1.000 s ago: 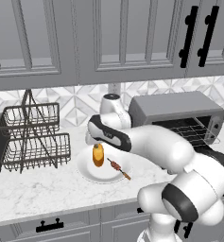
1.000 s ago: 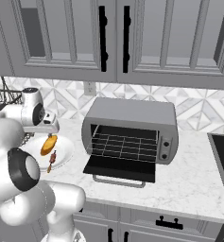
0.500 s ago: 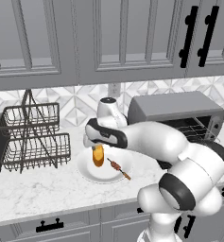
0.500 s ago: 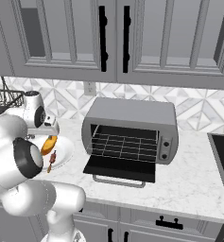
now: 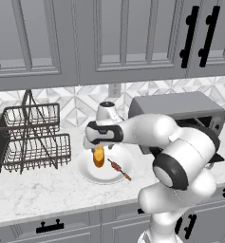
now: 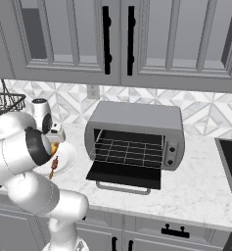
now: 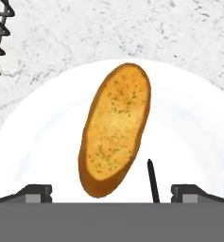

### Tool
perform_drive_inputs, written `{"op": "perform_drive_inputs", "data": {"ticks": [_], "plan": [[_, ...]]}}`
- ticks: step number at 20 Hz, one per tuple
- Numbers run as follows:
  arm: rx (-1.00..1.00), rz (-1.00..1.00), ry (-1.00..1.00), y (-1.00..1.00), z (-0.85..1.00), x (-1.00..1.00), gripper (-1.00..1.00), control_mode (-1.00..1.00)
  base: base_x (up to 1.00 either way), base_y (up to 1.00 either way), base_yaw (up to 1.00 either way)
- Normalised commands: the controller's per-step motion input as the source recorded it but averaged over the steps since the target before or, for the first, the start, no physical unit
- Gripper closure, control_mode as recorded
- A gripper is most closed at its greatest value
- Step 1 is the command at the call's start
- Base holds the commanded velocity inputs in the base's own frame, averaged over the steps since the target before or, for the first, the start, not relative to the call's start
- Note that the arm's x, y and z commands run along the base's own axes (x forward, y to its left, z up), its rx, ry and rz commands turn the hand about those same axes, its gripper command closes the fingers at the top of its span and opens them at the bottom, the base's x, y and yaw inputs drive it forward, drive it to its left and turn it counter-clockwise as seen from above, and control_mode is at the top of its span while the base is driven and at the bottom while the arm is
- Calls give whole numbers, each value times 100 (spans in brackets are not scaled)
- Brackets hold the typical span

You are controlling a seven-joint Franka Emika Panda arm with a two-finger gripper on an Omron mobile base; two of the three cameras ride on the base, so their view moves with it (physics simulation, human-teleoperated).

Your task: Pick up the kebab skewer and baguette bread, and place them inside the toaster oven. Close the toaster oven door and start by setting the timer.

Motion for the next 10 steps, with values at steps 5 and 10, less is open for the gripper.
{"op": "perform_drive_inputs", "data": {"ticks": [5, 10], "plan": [[0, -5, 1, 8, -30, 30, -100, -100, 0, 0, 0], [0, -8, 0, 8, -38, 29, -100, -100, 0, 0, 0]]}}
